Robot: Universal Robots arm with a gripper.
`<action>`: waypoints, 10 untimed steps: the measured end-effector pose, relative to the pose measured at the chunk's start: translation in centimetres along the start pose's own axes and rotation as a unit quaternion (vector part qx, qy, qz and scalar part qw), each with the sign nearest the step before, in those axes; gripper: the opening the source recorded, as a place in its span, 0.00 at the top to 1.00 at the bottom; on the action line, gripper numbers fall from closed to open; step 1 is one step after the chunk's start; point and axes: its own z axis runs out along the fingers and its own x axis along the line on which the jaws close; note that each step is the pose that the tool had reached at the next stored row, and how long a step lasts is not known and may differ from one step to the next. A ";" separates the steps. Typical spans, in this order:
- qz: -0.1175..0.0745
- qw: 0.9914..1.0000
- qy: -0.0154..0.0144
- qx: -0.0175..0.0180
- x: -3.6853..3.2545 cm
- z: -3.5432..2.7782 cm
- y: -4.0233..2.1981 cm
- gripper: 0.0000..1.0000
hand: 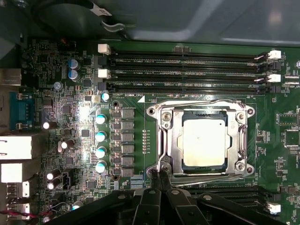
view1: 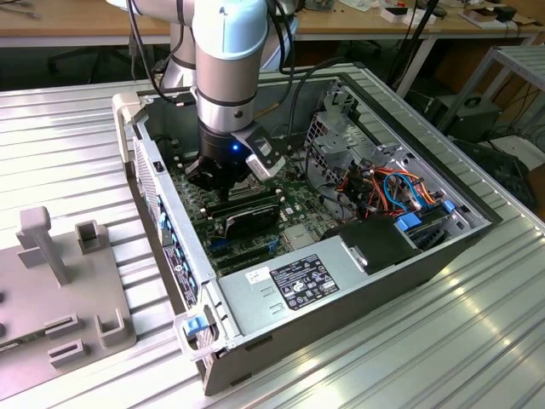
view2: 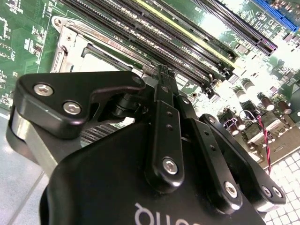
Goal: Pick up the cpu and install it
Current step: 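Install the second cpu locking lever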
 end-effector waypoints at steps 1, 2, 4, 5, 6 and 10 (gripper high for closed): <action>0.000 1.000 0.000 0.000 0.10 0.03 0.05 0.89; 0.000 1.000 -0.001 0.000 0.21 0.05 0.11 0.89; 0.000 1.000 -0.001 0.000 0.25 0.06 0.12 0.89; 0.000 1.000 -0.001 0.000 0.26 0.07 0.12 0.89; 0.000 1.000 -0.001 0.000 0.26 0.07 0.12 0.89; 0.000 1.000 -0.001 0.000 0.27 0.14 0.12 0.89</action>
